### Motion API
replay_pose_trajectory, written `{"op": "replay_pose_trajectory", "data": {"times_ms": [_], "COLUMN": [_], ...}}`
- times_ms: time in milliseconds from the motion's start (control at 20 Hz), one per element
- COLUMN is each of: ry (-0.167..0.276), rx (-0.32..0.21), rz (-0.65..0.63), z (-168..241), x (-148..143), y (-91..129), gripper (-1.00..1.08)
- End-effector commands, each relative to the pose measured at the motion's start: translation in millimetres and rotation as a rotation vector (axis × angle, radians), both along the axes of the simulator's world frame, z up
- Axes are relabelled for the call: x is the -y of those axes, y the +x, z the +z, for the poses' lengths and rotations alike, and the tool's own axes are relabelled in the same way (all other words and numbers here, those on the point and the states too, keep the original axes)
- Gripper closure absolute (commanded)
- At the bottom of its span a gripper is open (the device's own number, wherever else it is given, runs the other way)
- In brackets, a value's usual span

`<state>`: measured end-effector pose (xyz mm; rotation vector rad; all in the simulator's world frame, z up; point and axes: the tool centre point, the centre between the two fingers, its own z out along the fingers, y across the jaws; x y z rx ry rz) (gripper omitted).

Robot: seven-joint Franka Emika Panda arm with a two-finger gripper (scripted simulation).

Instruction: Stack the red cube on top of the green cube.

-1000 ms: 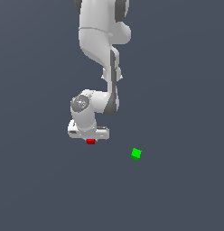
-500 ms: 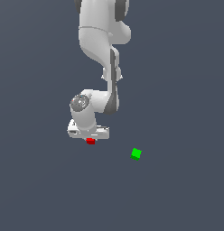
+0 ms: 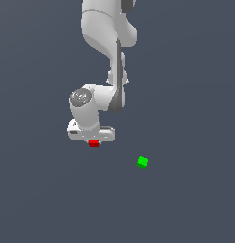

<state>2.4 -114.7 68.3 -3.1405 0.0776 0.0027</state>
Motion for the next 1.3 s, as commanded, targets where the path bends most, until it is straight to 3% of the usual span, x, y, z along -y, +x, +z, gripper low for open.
{"op": "replay_pose_trajectory", "data": {"times_ms": [0,350,750,1000,1250], "ry": [0.000,0.000,0.000,0.000,0.000], "rx": [0.001,0.001,0.003,0.003,0.003], "rz": [0.000,0.000,0.000,0.000,0.000], "z": [18,49,49,43,33], "x": [0,0,-6,-30,-72], "y": [0,1,3,11,25], "gripper": [1.08,1.08,1.08,1.08,1.08]}}
